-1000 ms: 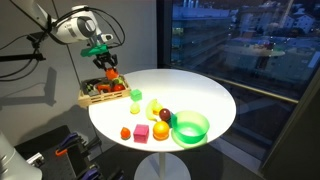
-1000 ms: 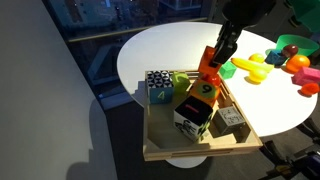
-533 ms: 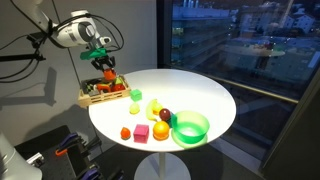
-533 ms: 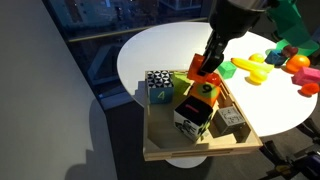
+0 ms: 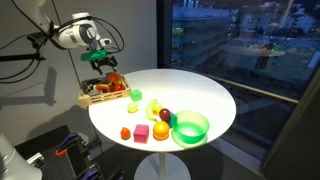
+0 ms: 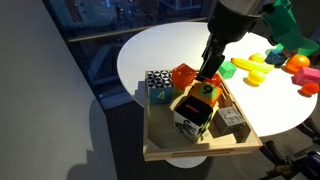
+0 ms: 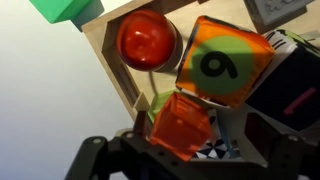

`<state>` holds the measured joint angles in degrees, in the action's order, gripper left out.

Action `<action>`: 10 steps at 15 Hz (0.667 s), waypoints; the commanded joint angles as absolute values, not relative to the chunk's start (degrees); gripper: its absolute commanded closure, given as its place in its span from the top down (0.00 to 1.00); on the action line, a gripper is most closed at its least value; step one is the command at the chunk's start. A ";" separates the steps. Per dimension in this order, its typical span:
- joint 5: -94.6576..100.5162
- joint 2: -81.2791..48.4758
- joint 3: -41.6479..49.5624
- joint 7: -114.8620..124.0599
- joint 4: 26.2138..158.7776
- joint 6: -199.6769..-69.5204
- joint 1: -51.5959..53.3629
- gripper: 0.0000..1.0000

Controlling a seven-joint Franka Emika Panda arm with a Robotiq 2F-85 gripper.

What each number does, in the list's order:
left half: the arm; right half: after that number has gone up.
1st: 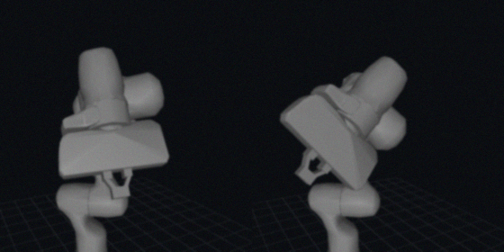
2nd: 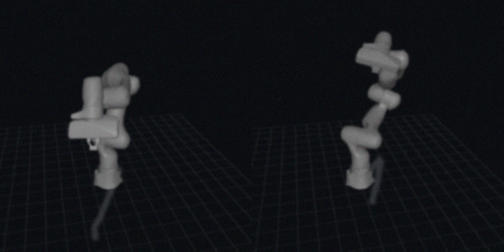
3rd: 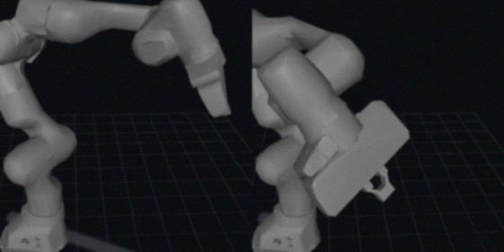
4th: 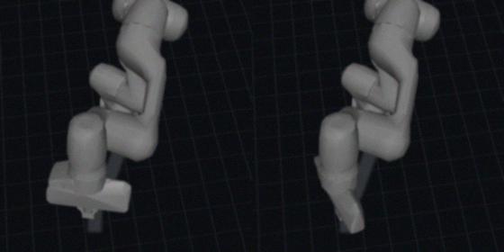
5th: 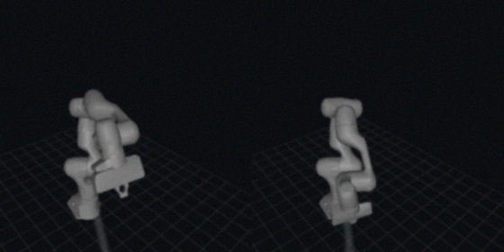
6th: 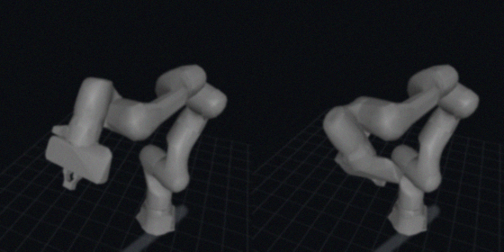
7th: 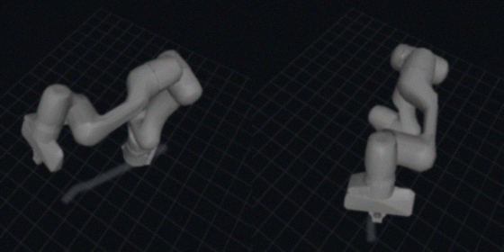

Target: Pick up the orange block on the right and put it in the wooden box

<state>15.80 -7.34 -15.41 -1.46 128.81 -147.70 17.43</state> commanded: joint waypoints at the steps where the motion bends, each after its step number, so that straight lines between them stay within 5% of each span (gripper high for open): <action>1: 12.15 -6.61 -16.00 -2.99 127.97 -144.80 17.22 1.00; 10: 1.17 -2.49 -15.77 -3.46 129.00 -138.74 16.10 1.00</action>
